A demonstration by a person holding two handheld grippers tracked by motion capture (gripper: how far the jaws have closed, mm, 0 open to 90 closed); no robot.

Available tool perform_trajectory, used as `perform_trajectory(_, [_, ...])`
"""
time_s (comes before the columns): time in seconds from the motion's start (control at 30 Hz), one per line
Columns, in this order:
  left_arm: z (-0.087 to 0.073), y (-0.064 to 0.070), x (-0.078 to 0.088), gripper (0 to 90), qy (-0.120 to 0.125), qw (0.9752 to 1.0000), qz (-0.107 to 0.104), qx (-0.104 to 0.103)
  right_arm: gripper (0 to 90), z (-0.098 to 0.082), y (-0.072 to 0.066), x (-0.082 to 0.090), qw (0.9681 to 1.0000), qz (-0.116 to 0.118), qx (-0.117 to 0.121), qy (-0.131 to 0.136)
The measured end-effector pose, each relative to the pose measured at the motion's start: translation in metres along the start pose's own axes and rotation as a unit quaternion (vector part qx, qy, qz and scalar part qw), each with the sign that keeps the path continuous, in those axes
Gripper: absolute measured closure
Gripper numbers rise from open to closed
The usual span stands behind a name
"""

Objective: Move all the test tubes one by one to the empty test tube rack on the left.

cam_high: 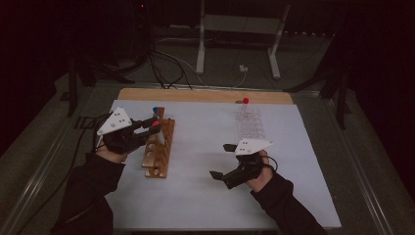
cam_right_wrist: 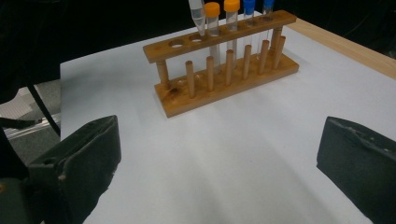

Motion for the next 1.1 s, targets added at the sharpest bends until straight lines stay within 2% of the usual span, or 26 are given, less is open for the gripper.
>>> perform_trajectory(0.37, [-0.007, -0.011, 0.013, 71.6, -0.004, 0.9997, 0.022, 0.002, 0.0, 0.0, -0.001, -0.001, 1.0, 0.005, -0.004, -0.001])
perform_trajectory(0.7, [-0.021, -0.022, 0.016, 71.5, -0.006, 0.9988, 0.045, 0.02, 0.0, -0.001, -0.002, -0.002, 0.9999, 0.01, -0.002, -0.005])
perform_trajectory(0.73, [-0.023, -0.023, 0.015, 71.5, -0.007, 0.9988, 0.041, 0.025, 0.0, -0.001, -0.002, -0.002, 0.9999, 0.01, -0.002, -0.005])
perform_trajectory(1.1, [-0.046, -0.021, 0.009, 71.5, -0.04, 0.9978, 0.045, 0.03, 0.0, 0.0, 0.0, 0.0, 1.0, 0.009, -0.005, -0.001])
Point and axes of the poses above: each handheld gripper's, and its own axes: x roughly backward along the jaws, z roughly out of its top, y roughly to its right, the point moved 6 cm from there along -x, roughly forward along the jaws, and after that the axes turned 6 degrees about y, right-handed, at the moved point
